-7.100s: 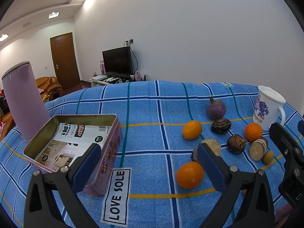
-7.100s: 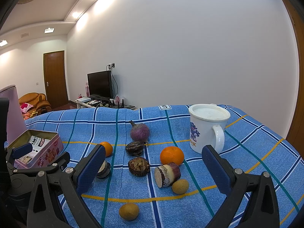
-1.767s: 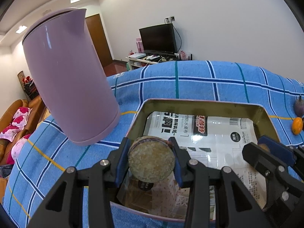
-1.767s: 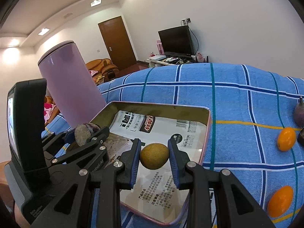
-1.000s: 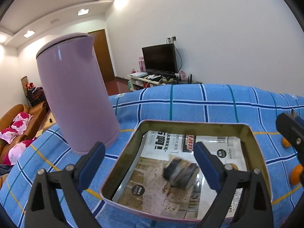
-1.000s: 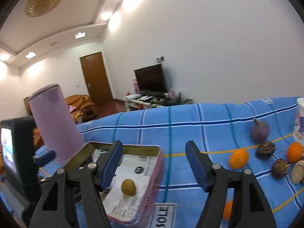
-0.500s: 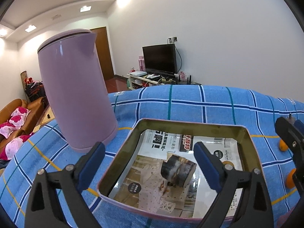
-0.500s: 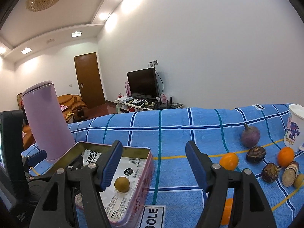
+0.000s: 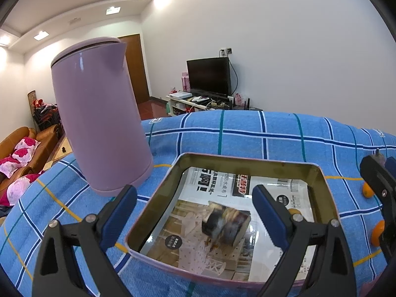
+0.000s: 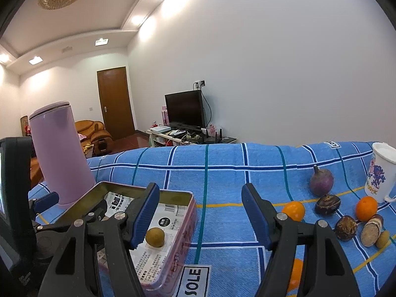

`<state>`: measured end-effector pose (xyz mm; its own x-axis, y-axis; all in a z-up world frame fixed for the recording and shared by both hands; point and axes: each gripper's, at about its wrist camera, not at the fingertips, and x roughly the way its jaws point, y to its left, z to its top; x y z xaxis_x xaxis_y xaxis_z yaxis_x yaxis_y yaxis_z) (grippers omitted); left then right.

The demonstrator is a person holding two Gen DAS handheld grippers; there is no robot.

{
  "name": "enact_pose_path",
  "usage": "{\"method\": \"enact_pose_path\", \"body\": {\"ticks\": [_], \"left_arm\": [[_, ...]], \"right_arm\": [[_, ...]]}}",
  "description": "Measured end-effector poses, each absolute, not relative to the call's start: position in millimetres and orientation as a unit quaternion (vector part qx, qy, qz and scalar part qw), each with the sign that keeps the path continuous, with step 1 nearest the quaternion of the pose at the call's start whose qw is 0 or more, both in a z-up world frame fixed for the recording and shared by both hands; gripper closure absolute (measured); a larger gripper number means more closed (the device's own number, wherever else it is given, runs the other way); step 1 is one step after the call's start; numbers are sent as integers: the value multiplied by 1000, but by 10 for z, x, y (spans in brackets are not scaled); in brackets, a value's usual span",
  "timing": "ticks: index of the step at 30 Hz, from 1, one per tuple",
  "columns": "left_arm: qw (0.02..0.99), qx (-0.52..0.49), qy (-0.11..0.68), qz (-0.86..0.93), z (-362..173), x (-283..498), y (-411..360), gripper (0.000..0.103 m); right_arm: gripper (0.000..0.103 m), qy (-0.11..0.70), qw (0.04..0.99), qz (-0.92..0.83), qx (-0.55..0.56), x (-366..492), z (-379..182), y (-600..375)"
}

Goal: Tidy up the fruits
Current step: 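Move both tools back from the tin box toward the fruits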

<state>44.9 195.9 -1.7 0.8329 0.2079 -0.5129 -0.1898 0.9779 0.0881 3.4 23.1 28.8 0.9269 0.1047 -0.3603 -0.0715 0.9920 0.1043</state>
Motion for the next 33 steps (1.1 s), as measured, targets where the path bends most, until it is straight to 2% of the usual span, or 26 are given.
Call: {"method": "enact_pose_path", "body": {"ticks": [33], "left_arm": [[968, 26, 235, 86, 55, 111, 1604, 7]], "right_arm": [[33, 194, 981, 20, 17, -210, 286, -130]]}}
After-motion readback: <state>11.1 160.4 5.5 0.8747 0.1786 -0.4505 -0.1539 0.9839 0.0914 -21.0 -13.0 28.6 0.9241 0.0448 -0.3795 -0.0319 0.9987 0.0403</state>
